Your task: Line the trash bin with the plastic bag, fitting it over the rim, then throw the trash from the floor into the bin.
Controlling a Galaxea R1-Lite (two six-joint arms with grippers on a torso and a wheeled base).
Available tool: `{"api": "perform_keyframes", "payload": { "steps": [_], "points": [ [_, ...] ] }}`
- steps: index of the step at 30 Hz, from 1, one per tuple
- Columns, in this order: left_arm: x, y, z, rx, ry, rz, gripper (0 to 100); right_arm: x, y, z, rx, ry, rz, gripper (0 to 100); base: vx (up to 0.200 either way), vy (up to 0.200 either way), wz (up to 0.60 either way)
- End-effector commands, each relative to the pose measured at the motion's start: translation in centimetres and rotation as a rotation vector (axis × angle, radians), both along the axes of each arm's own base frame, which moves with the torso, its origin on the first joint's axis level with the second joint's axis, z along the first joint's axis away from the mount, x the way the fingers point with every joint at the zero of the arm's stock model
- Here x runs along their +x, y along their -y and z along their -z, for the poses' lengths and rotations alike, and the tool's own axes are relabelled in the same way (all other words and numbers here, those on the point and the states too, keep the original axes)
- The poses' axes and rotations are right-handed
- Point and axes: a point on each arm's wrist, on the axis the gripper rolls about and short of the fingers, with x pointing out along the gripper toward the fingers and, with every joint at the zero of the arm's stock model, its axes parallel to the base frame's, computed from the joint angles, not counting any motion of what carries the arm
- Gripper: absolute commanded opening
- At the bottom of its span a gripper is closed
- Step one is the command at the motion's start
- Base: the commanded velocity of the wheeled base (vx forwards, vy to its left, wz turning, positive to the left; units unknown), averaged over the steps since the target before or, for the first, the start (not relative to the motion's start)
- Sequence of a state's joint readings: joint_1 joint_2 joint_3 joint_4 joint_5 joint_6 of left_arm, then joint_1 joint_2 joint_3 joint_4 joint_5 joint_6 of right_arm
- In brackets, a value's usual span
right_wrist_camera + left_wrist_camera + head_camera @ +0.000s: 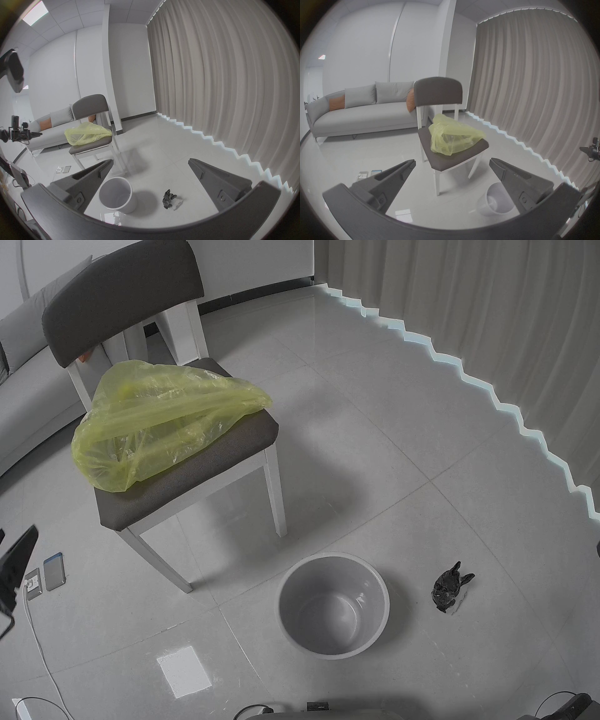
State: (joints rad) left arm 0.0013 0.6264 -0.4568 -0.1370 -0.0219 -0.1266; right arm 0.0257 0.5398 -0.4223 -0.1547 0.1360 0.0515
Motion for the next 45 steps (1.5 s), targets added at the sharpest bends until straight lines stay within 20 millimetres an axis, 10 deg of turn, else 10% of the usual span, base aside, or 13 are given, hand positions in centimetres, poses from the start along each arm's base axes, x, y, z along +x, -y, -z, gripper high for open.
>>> {"api": "perform_keyframes", "payload": {
  "steps": [1, 13, 34, 35, 45],
  "points": [
    [15.9, -0.6, -2.8, 0.05, -0.268, -0.157, 100, 7.8, -1.2, -1.3, -0.002, -0.144, -0.116, 100, 0.0, 0.0, 0.0],
    [23.9, -0.8, -2.0, 0.18, -0.344, -0.244, 100, 7.8, -1.2, -1.3, 0.005, -0.145, -0.12, 100, 0.0, 0.0, 0.0],
    [26.1, -2.1, -2.0, 0.174, -0.346, -0.306, 100, 8.0, -1.2, -1.3, 0.011, -0.15, -0.115, 100, 0.0, 0.0, 0.0],
    [26.2, -2.1, -2.2, 0.171, -0.341, -0.306, 0, 8.0, -1.2, -1.3, 0.011, -0.15, -0.115, 100, 0.0, 0.0, 0.0],
    [25.3, -2.0, -3.1, 0.166, -0.314, -0.293, 0, 8.3, -1.3, -0.8, 0.009, -0.177, -0.121, 100, 0.0, 0.0, 0.0]
  ]
}}
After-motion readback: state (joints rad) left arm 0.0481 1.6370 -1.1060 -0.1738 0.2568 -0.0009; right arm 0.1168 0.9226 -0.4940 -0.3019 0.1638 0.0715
